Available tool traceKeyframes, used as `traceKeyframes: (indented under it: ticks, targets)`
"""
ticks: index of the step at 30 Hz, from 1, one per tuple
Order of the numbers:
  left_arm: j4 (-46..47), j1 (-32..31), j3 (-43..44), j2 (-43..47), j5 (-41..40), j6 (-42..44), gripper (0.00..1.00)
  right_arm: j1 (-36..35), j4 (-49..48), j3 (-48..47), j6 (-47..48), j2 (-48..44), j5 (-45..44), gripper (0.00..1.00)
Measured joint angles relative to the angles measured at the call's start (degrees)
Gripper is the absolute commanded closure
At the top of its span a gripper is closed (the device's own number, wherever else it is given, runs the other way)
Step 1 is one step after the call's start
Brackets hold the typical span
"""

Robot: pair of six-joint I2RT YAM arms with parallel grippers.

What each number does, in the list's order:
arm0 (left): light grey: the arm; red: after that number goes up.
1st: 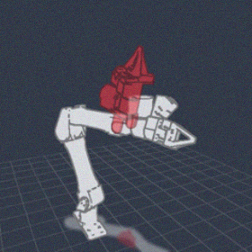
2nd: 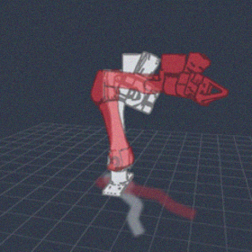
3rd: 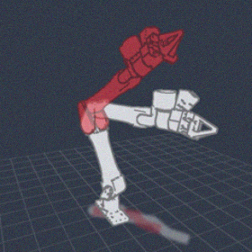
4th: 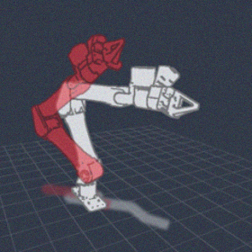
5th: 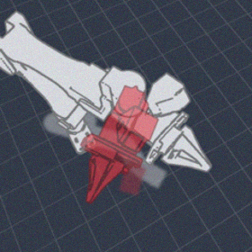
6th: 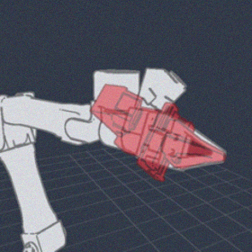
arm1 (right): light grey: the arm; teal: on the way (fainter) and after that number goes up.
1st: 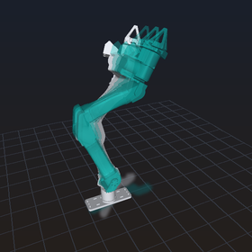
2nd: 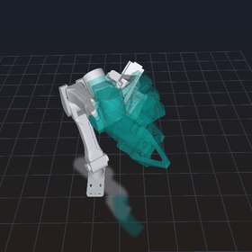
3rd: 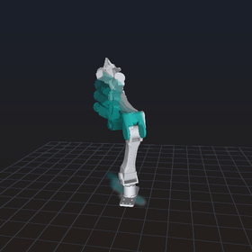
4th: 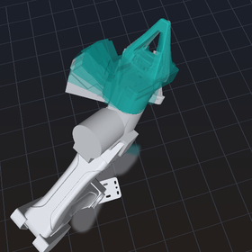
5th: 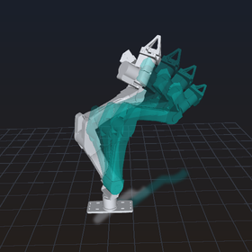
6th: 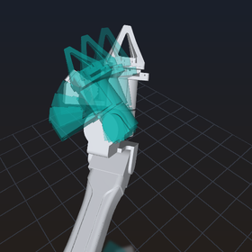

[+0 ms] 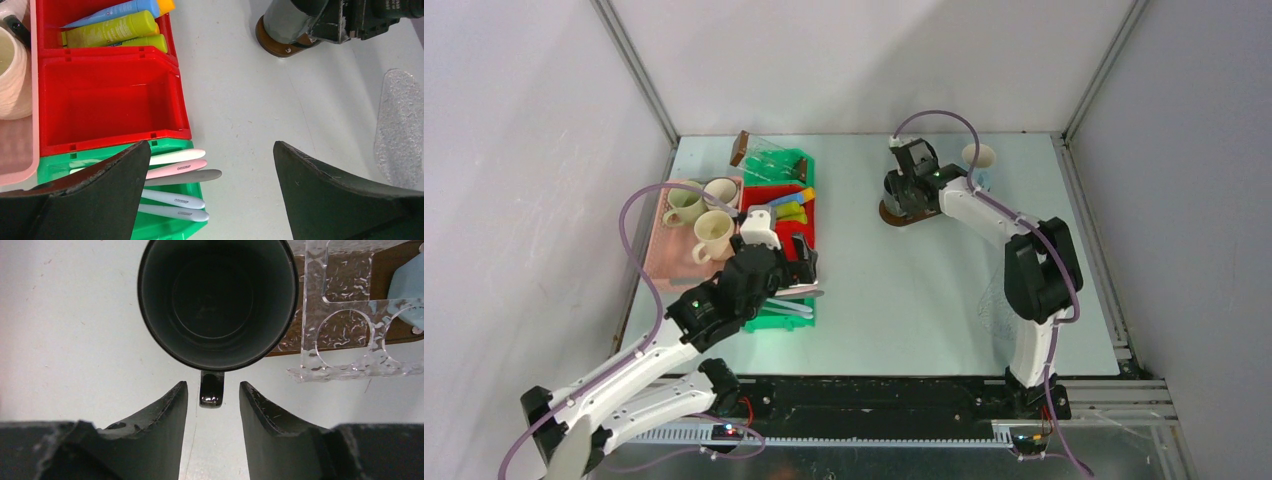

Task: Prepare toiletry sets of a toothbrush and toothpaste on the tray
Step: Adjust the cup on the tray.

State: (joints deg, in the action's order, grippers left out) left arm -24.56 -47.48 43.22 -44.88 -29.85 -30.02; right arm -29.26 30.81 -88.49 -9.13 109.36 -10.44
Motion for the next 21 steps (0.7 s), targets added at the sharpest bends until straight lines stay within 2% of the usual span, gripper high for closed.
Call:
traceKeyframes:
  ticks: [3, 9, 13, 21]
  targets:
    - [0.00, 0.00, -0.09, 0.42, -0.02, -0.04, 0.00, 0.44, -0.02, 0.02, -0.92, 0.94, 0.42, 0.60]
    - [0.00, 0.02, -0.09, 0.42, -0.02, -0.09, 0.00, 0.83, -0.09, 0.07, -2.01, 1.42, 1.27, 0.80]
    - [0.00, 0.04, -0.09, 0.39, -0.02, -0.09, 0.00, 0.83, -0.11, 0.20, -1.64, 1.42, 1.66, 0.86]
    - [0.02, 0.04, -0.09, 0.26, 0.00, -0.09, 0.00, 0.85, -0.76, 0.61, -0.26, 1.38, 2.12, 0.90]
